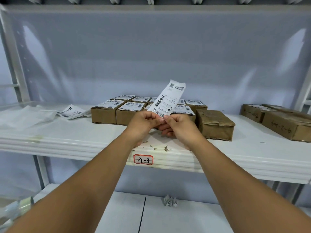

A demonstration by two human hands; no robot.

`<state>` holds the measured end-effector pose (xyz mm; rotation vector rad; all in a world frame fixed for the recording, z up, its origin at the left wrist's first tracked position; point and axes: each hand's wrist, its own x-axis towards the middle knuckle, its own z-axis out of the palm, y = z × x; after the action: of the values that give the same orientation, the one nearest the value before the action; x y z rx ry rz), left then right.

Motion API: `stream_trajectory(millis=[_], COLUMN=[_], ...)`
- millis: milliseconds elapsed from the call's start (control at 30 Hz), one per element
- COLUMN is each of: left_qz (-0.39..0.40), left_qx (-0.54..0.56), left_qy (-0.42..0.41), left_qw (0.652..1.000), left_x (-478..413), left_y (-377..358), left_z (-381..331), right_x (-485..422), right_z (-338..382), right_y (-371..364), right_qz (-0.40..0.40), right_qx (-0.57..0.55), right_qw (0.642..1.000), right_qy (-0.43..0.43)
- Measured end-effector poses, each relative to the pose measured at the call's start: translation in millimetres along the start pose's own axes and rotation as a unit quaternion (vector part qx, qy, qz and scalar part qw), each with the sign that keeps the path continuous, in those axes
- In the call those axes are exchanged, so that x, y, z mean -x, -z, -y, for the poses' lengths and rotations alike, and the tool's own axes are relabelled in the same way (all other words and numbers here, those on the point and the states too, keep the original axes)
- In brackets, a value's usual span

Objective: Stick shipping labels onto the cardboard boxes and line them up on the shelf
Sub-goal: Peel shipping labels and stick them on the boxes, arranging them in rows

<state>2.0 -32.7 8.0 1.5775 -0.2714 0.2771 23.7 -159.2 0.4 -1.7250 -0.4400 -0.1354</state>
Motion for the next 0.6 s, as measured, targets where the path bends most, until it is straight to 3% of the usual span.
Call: stream_trajectory(millis=[133, 433, 600], left_qz=[0.006, 0.084, 0.066], left_qx=[-0.027, -0.048, -0.064], left_qy=[0.002, 0.042, 0.041], left_qw=[1.0, 0.994, 0.995], left_x=[0.8, -12.5, -15.9], left_y=[0.9, 10.2, 7.3], left_z=[-0.5, 10.1, 14.6], right_x=[0.3, 0.7, 0.4], right_z=[1.3, 2.1, 1.8], right_y=[1.3, 2.8, 2.1], right_qz=[-0.016, -0.027, -0.039], right_qx=[0.061, 0.056, 0.072], right_qw=[0.998, 0.998, 0.996], right_qy=[-0.003, 0.016, 0.018])
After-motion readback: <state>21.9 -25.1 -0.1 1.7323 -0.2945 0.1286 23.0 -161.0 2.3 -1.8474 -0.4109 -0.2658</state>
